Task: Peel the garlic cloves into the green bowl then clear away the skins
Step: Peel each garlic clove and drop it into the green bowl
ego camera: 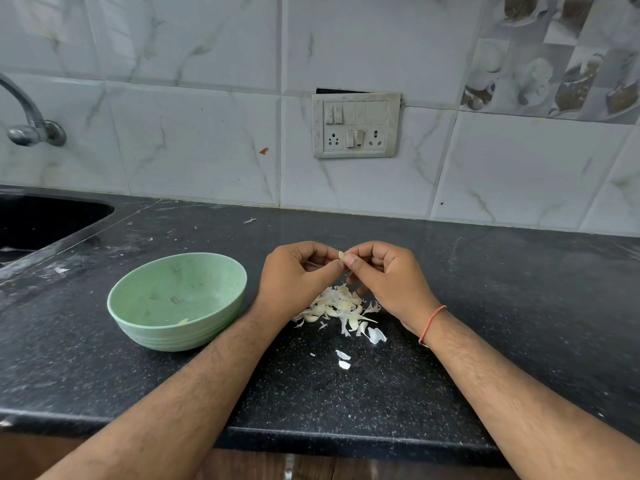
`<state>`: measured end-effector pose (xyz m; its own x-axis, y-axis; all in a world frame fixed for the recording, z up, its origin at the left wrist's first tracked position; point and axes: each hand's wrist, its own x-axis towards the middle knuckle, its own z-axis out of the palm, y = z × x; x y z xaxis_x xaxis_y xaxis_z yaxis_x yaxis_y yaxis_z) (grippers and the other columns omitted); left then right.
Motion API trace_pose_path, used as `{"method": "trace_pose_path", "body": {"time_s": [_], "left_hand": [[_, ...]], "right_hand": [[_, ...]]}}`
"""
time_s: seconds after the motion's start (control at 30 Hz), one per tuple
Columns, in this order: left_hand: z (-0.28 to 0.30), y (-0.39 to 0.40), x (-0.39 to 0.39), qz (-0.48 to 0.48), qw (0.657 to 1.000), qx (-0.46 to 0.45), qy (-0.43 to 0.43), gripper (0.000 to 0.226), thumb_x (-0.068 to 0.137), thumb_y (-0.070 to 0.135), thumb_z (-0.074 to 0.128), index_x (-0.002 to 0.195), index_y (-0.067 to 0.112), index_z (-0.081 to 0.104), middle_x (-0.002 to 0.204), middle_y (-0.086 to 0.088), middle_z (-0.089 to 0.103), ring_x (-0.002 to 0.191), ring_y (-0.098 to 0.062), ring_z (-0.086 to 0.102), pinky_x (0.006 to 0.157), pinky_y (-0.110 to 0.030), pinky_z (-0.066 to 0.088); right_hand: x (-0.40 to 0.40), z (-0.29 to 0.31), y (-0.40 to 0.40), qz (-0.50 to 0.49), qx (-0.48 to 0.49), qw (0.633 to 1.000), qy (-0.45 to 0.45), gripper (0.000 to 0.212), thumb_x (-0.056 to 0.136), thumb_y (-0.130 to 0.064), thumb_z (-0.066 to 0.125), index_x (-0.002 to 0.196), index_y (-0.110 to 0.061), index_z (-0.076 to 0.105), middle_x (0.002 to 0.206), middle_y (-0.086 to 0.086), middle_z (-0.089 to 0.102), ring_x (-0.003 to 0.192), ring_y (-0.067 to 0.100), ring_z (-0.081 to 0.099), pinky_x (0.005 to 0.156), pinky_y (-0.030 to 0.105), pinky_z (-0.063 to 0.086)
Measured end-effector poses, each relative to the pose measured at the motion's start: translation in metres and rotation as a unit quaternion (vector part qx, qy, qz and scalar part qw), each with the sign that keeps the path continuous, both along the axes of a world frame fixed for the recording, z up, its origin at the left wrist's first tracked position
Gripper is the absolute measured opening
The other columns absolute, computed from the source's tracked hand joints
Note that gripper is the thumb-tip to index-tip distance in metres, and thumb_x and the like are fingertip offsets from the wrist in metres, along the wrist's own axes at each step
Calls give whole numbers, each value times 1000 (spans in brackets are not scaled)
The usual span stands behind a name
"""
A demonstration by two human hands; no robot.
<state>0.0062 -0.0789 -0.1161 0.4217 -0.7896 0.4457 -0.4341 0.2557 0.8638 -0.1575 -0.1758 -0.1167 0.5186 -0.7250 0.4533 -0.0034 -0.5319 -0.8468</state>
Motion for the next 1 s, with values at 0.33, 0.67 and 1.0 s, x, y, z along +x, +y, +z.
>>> {"method": "trace_pose_path", "body": {"time_s": [0.33, 0.67, 1.0], "left_hand": [[-3, 1, -1, 32, 998, -19, -40, 9, 82, 27, 88, 82, 25, 79, 70, 8, 76, 62, -2, 68, 61, -19, 54], [-4, 1, -2, 36, 996, -1, -81, 9, 77, 23, 86, 77, 25, 77, 71, 8, 75, 68, -15, 72, 65, -28, 61], [-3, 1, -2, 4, 999, 18, -42, 3, 82, 24, 83, 82, 27, 81, 74, 9, 77, 65, -5, 68, 63, -21, 54]], "right_hand": [[-2, 1, 2, -30, -83, 996, 27, 4, 91, -26, 84, 93, -23, 86, 87, -9, 81, 82, 15, 76, 77, 36, 63], [-2, 2, 3, -48, -110, 992, 43, 7, 90, -26, 86, 84, -23, 84, 80, -12, 79, 71, 4, 71, 65, 21, 55], [-1, 3, 0, -38, -35, 998, 29, 12, 95, -26, 80, 84, -22, 84, 75, -4, 78, 66, 9, 66, 63, 42, 58]]}}
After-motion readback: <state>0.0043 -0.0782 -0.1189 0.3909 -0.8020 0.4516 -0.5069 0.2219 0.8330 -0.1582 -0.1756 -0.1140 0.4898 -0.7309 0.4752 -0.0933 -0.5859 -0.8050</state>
